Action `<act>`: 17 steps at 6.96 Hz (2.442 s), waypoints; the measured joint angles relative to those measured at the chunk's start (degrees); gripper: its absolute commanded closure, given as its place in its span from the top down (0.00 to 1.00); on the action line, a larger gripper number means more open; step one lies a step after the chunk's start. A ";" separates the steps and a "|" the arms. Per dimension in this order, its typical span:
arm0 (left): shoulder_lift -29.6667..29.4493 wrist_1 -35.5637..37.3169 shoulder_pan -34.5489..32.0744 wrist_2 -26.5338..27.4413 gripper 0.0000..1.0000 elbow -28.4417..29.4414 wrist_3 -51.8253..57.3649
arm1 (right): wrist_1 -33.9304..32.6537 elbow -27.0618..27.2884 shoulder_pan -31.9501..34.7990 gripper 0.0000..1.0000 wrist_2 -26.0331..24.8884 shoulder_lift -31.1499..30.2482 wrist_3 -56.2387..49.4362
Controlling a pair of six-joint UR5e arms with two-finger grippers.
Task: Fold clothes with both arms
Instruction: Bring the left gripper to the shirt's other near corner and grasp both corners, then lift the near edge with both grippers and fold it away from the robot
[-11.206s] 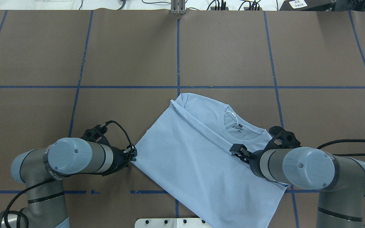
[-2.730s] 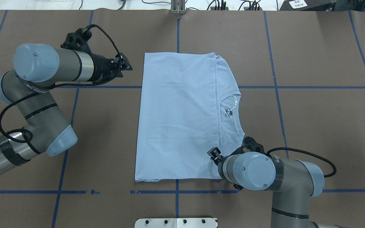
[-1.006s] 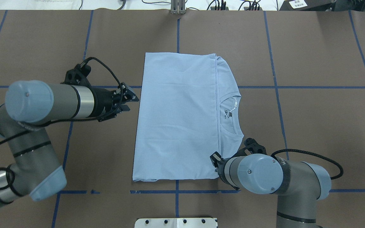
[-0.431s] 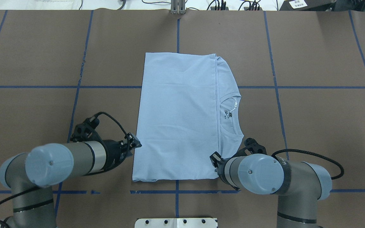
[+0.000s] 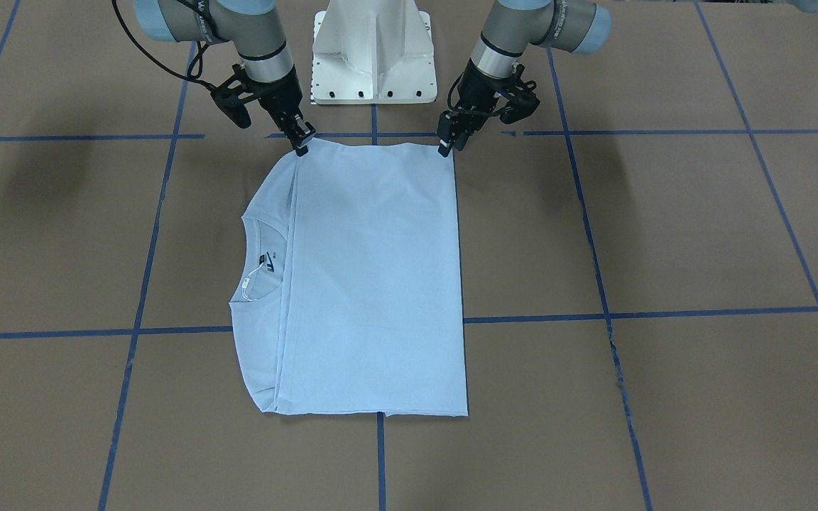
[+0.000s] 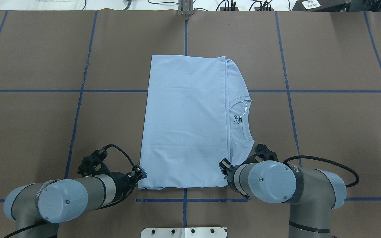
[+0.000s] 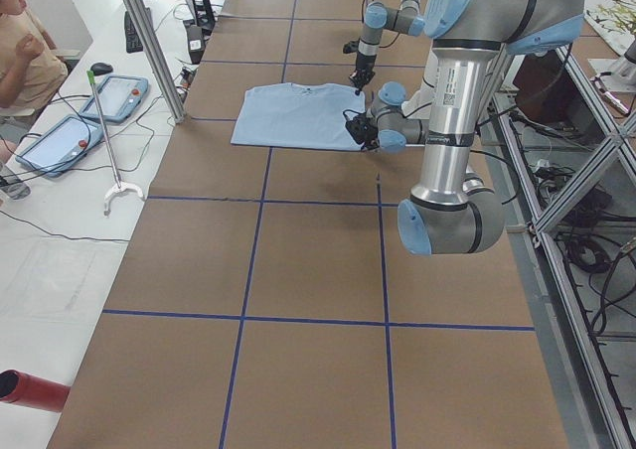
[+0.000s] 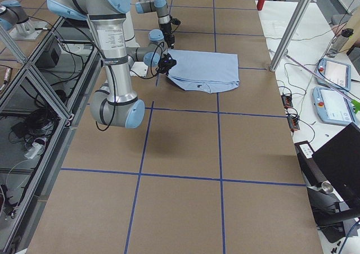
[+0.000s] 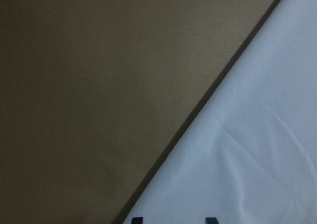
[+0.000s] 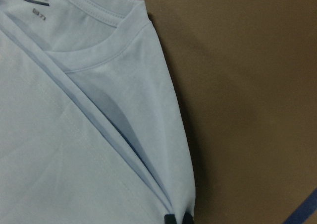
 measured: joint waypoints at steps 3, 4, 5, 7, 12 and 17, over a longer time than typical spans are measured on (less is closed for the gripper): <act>-0.26 0.56 1.46 0.01 0.37 0.85 -0.79 | 0.00 0.00 0.02 0.00 0.00 -0.01 0.01; -0.31 0.58 1.74 -0.03 0.16 0.92 -1.03 | 0.00 0.02 0.02 0.00 0.00 -0.01 0.01; -0.32 0.61 2.09 -0.05 0.00 0.96 -1.22 | 0.00 0.06 0.01 0.00 0.00 -0.01 0.01; -0.42 0.66 2.33 -0.08 0.00 0.86 -1.31 | 0.00 0.08 0.02 0.00 0.00 -0.07 0.01; 0.65 6.59 4.05 -0.24 0.00 -11.15 -5.94 | 0.03 3.02 -0.30 0.00 0.06 -1.43 0.03; -2.51 16.09 -0.11 -0.46 0.00 -22.41 -3.30 | -0.54 12.45 5.47 0.00 -0.08 -2.49 -0.71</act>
